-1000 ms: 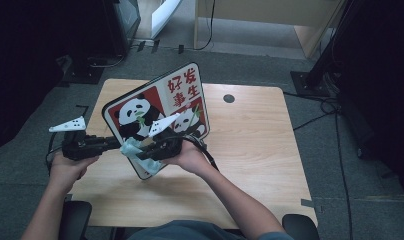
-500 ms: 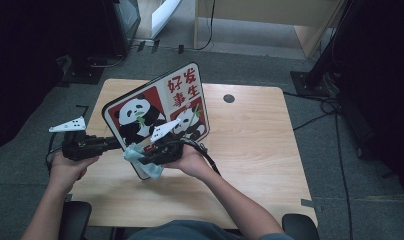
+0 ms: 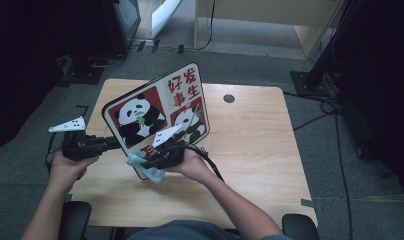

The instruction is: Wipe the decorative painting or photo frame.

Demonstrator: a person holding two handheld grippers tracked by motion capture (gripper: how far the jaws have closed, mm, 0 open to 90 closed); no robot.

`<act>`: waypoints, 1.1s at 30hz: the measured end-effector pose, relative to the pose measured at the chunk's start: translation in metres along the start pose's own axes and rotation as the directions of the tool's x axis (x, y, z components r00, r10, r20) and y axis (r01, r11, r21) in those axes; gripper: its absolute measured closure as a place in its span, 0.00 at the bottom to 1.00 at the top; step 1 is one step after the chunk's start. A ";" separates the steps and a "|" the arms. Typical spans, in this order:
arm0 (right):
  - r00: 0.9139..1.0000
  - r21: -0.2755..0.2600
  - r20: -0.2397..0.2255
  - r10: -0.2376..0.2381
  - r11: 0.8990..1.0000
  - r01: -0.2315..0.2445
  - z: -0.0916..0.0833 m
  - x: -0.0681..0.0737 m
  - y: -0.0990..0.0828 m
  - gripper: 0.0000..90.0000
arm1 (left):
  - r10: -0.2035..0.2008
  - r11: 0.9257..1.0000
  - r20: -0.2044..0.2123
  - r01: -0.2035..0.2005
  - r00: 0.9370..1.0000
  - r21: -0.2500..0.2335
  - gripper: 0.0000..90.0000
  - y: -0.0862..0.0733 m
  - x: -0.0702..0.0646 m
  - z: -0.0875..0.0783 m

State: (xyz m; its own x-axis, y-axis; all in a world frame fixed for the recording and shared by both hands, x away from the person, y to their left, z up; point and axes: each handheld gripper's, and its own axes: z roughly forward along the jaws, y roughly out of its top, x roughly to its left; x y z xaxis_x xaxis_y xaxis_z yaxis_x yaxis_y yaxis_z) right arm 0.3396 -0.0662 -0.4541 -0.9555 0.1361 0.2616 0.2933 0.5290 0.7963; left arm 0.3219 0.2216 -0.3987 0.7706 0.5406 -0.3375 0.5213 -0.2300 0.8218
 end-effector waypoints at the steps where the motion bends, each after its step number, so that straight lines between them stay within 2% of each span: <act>1: 1.000 0.002 -0.002 -0.002 1.000 0.002 0.001 -0.001 -0.002 0.88 | 0.000 1.000 0.000 0.000 1.000 0.000 0.83 0.000 0.000 0.000; 14: 1.000 0.047 -0.011 0.016 0.999 -0.015 0.013 -0.002 -0.021 0.88 | -0.001 1.000 0.002 0.001 1.000 0.005 0.83 0.000 0.000 0.001; 33: 0.999 0.061 -0.028 0.036 0.998 -0.034 0.022 -0.005 -0.037 0.88 | -0.005 1.000 0.001 0.005 1.000 0.003 0.82 0.000 0.000 0.001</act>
State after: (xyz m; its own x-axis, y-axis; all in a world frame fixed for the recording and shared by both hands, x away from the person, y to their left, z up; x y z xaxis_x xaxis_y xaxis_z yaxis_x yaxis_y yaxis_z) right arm 0.3325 -0.0679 -0.4974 -0.9432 0.1312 0.3052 0.3233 0.5741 0.7523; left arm 0.3221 0.2213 -0.3993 0.7682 0.5412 -0.3419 0.5262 -0.2296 0.8188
